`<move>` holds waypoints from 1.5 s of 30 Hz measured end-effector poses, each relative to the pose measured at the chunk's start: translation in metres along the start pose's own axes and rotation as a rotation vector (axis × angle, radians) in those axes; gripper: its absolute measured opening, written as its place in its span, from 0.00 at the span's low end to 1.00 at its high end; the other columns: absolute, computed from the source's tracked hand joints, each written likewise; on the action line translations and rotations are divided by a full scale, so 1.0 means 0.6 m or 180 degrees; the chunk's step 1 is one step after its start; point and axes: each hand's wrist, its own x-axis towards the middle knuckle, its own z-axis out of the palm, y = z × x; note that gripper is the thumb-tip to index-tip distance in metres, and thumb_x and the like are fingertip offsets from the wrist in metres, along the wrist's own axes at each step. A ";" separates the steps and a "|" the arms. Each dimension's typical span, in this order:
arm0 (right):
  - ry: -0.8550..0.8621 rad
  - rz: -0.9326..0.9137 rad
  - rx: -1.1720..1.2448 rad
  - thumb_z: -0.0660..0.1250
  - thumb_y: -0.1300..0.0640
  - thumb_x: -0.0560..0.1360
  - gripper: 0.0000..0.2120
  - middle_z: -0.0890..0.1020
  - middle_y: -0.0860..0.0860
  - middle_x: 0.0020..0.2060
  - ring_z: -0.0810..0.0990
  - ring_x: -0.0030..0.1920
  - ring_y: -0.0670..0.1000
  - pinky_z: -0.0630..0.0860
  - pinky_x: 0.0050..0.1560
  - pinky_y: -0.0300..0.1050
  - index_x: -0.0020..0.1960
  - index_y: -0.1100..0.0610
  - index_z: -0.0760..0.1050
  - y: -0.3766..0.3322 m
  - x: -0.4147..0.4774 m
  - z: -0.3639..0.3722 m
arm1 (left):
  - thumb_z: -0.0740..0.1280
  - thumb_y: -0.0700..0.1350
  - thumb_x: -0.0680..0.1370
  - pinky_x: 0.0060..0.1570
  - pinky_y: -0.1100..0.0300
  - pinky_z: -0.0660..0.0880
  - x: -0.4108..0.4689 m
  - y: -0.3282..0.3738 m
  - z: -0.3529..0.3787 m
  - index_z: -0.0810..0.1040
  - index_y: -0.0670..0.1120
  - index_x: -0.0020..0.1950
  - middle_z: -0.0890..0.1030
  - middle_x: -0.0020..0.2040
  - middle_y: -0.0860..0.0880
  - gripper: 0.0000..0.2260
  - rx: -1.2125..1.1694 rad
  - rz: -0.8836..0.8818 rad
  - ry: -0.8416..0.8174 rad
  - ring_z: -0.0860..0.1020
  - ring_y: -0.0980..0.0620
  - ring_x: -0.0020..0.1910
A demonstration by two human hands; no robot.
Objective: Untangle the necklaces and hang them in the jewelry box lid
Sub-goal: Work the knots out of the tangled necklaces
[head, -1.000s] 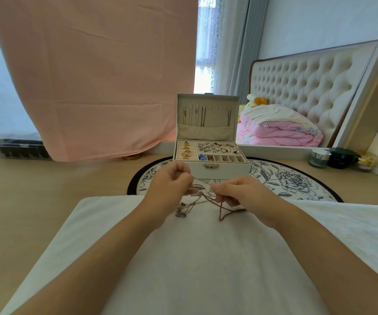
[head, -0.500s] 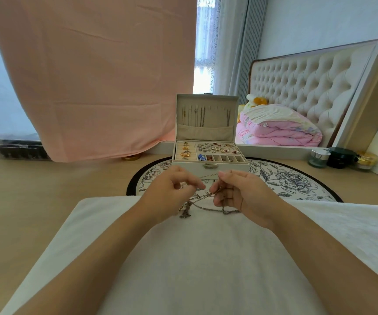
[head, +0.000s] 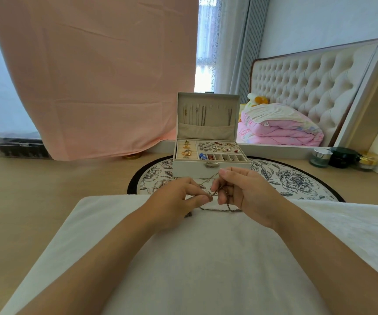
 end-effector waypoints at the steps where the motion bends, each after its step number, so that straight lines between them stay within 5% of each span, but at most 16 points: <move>1: 0.0004 -0.0004 0.0019 0.63 0.57 0.80 0.10 0.81 0.59 0.41 0.76 0.32 0.53 0.78 0.38 0.46 0.47 0.64 0.75 0.000 0.000 -0.001 | 0.70 0.56 0.78 0.48 0.59 0.71 -0.001 0.001 0.001 0.83 0.65 0.53 0.76 0.49 0.61 0.06 -0.0054 0.0003 0.0011 0.75 0.63 0.48; 5: -0.0026 0.0009 0.0103 0.65 0.55 0.78 0.11 0.81 0.60 0.42 0.76 0.32 0.53 0.78 0.38 0.47 0.46 0.63 0.75 0.000 0.001 0.000 | 0.75 0.59 0.72 0.51 0.57 0.75 -0.004 0.003 0.003 0.83 0.63 0.56 0.77 0.50 0.63 0.13 0.0354 0.0135 0.0455 0.76 0.62 0.51; 9: 0.0112 0.0075 0.0171 0.64 0.56 0.80 0.10 0.81 0.60 0.42 0.75 0.32 0.53 0.78 0.38 0.48 0.49 0.64 0.75 -0.001 0.003 -0.002 | 0.69 0.56 0.78 0.44 0.54 0.77 -0.004 0.007 0.005 0.84 0.62 0.56 0.78 0.50 0.63 0.08 0.0687 0.0422 0.0831 0.77 0.60 0.48; 14: 0.0557 0.0334 0.0131 0.65 0.58 0.81 0.08 0.81 0.60 0.42 0.73 0.30 0.53 0.76 0.34 0.46 0.49 0.64 0.76 0.007 0.008 -0.003 | 0.67 0.53 0.80 0.43 0.63 0.73 -0.002 0.004 0.000 0.84 0.58 0.52 0.78 0.51 0.63 0.06 0.0432 0.0482 0.1010 0.75 0.66 0.46; 17: 0.0885 0.0528 -0.0718 0.68 0.55 0.80 0.09 0.82 0.57 0.42 0.74 0.28 0.51 0.75 0.34 0.45 0.48 0.62 0.78 0.017 0.011 -0.002 | 0.65 0.50 0.81 0.38 0.67 0.69 -0.003 0.014 -0.001 0.80 0.55 0.46 0.75 0.53 0.61 0.06 -0.0100 0.0410 0.1025 0.73 0.61 0.35; 20: 0.1073 0.0512 -0.2158 0.73 0.53 0.75 0.05 0.84 0.49 0.40 0.79 0.33 0.47 0.77 0.41 0.45 0.47 0.53 0.80 0.024 0.011 -0.002 | 0.64 0.47 0.82 0.40 0.70 0.71 -0.005 0.020 -0.004 0.79 0.55 0.45 0.74 0.52 0.59 0.08 -0.0866 0.0259 0.0792 0.73 0.53 0.39; 22: 0.1046 0.0165 -0.2806 0.73 0.59 0.72 0.13 0.81 0.41 0.45 0.79 0.40 0.42 0.76 0.43 0.40 0.53 0.46 0.80 0.018 0.005 0.004 | 0.64 0.49 0.82 0.40 0.70 0.71 -0.004 0.018 -0.004 0.79 0.57 0.45 0.75 0.50 0.58 0.08 -0.0911 0.0215 0.0639 0.73 0.52 0.38; 26: 0.0364 -0.0241 -0.1828 0.67 0.66 0.75 0.14 0.87 0.45 0.42 0.82 0.43 0.42 0.78 0.48 0.39 0.51 0.51 0.86 0.001 -0.005 0.022 | 0.67 0.50 0.80 0.38 0.66 0.70 0.002 0.013 0.001 0.81 0.58 0.44 0.76 0.49 0.56 0.07 -0.0903 0.0312 0.0572 0.71 0.56 0.35; 30: 0.0439 -0.0102 -0.1744 0.75 0.56 0.74 0.02 0.87 0.49 0.37 0.81 0.40 0.45 0.76 0.48 0.42 0.43 0.51 0.86 -0.002 -0.002 0.015 | 0.68 0.49 0.80 0.40 0.65 0.72 0.002 0.011 0.000 0.83 0.57 0.47 0.77 0.51 0.56 0.05 -0.0900 0.0352 0.0612 0.74 0.51 0.38; 34: 0.0612 -0.0052 -0.1439 0.73 0.56 0.76 0.05 0.85 0.52 0.34 0.80 0.36 0.46 0.79 0.45 0.39 0.43 0.58 0.85 -0.004 0.002 0.000 | 0.69 0.46 0.80 0.49 0.66 0.74 -0.002 0.015 0.012 0.74 0.62 0.55 0.75 0.57 0.57 0.11 -0.0852 0.0362 0.0717 0.77 0.64 0.49; 37: 0.0708 0.0001 -0.0888 0.69 0.60 0.78 0.08 0.83 0.54 0.32 0.79 0.35 0.51 0.79 0.43 0.42 0.43 0.63 0.82 -0.004 0.006 -0.011 | 0.73 0.51 0.76 0.53 0.65 0.72 -0.003 -0.002 0.010 0.68 0.63 0.57 0.71 0.58 0.63 0.16 -0.0127 0.0171 0.0700 0.74 0.66 0.57; 41: 0.0612 0.0042 0.0217 0.62 0.61 0.81 0.10 0.80 0.55 0.32 0.78 0.33 0.54 0.77 0.45 0.50 0.44 0.62 0.78 -0.014 0.007 -0.024 | 0.77 0.58 0.70 0.50 0.63 0.73 -0.003 -0.024 -0.001 0.76 0.60 0.50 0.74 0.53 0.61 0.13 0.0430 -0.0067 -0.0041 0.73 0.61 0.52; 45: 0.0668 -0.0018 0.0959 0.58 0.60 0.82 0.10 0.78 0.53 0.34 0.70 0.26 0.49 0.77 0.37 0.48 0.46 0.60 0.76 -0.016 0.013 -0.032 | 0.71 0.50 0.78 0.48 0.60 0.76 0.002 -0.027 -0.006 0.81 0.55 0.45 0.78 0.46 0.58 0.03 0.0568 0.0051 -0.0028 0.77 0.59 0.44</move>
